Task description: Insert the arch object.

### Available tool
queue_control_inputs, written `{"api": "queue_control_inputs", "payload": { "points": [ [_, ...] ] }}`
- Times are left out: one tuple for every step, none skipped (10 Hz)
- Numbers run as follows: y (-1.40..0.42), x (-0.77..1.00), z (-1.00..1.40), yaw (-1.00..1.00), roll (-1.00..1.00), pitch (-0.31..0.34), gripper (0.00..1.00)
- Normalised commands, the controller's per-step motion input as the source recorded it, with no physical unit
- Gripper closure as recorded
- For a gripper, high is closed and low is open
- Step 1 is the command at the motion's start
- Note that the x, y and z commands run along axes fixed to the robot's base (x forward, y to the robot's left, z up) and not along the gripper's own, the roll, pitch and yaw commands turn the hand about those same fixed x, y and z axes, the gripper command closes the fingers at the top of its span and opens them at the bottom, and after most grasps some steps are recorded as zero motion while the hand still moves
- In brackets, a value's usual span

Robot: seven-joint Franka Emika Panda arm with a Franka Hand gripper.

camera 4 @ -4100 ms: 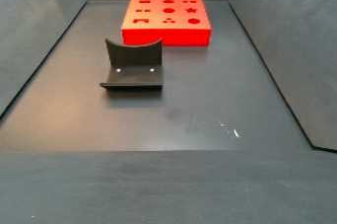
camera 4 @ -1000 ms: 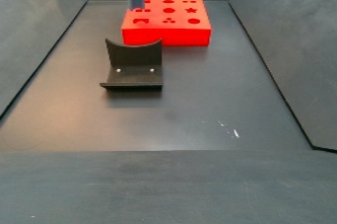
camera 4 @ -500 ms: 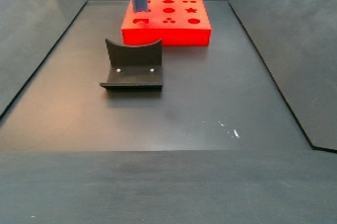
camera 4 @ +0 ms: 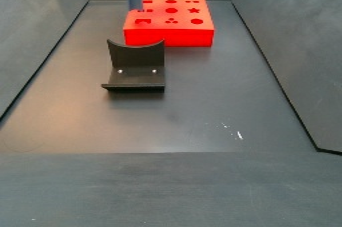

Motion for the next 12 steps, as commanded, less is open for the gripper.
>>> {"api": "queue_control_inputs", "payload": {
  "points": [
    [0.0, 0.0, -0.01, 0.0, 0.05, 0.0, 1.0],
    [0.01, -0.05, -0.12, -0.02, 0.02, 0.0, 1.0],
    [0.0, 0.03, -0.24, -0.2, 0.03, 0.0, 1.0],
    [0.04, 0.0, -0.32, -0.3, 0.03, 0.031, 1.0],
    [0.02, 0.0, -0.29, -0.29, 0.02, 0.021, 1.0],
    [0.0, 0.0, -0.23, -0.31, 0.03, 0.023, 1.0],
    [0.07, 0.0, -0.13, -0.37, 0.05, 0.113, 1.0],
    [0.0, -0.3, 0.0, -0.33, 0.05, 0.109, 1.0],
    [0.0, -0.44, 0.04, -0.26, 0.03, 0.027, 1.0],
    [0.0, -0.53, 0.02, -0.21, 0.02, 0.007, 1.0],
    [-0.01, -0.57, 0.03, -0.07, 0.0, 0.0, 1.0],
    [0.0, -0.2, 0.0, 0.0, 0.0, -0.006, 1.0]
  ]
}}
